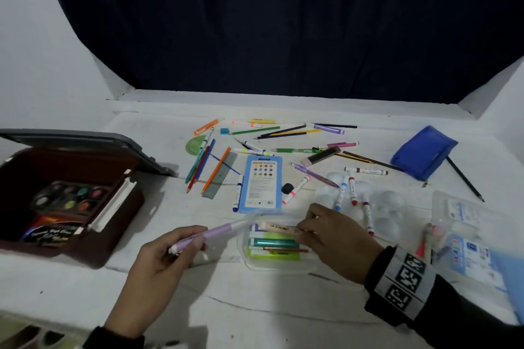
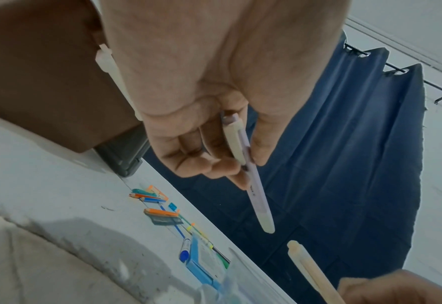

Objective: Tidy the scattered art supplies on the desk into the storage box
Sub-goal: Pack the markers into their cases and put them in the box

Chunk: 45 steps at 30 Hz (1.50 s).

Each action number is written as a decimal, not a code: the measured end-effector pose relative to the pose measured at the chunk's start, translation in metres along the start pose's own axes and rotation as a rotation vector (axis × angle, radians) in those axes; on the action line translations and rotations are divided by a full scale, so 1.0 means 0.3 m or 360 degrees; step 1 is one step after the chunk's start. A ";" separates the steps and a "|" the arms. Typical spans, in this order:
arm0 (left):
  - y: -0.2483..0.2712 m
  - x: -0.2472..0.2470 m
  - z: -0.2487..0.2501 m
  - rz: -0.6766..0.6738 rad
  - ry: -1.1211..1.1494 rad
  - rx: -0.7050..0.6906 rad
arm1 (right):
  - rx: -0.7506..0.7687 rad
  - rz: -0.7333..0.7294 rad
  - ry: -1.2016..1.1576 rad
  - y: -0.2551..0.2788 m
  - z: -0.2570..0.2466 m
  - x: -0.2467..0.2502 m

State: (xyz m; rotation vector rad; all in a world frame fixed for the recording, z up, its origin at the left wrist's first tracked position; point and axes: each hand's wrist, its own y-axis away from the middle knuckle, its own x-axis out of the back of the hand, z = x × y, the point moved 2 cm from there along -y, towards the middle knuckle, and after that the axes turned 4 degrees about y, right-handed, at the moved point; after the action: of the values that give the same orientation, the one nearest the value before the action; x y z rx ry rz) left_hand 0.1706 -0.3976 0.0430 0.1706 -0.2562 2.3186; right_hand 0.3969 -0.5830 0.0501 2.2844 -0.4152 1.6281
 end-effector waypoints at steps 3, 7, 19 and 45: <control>0.005 -0.002 0.019 0.0063 0.0003 -0.0030 | -0.0010 -0.0017 -0.0070 -0.005 -0.028 0.003; -0.013 -0.011 0.035 0.0089 0.0031 -0.0023 | -0.0129 0.0067 -0.0572 -0.010 -0.042 0.028; -0.094 -0.058 0.030 -0.0137 -0.0022 -0.0014 | -0.0253 0.0238 -0.1303 -0.001 0.014 0.009; -0.147 -0.079 0.011 -0.0193 0.0125 0.0038 | 0.0222 0.0082 0.0020 -0.001 0.003 -0.073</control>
State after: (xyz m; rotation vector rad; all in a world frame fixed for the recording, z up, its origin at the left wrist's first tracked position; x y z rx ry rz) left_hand 0.2189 -0.3853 0.0472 0.1040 -0.1739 2.2033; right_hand 0.3908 -0.5817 0.0291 2.3810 -0.3712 1.7465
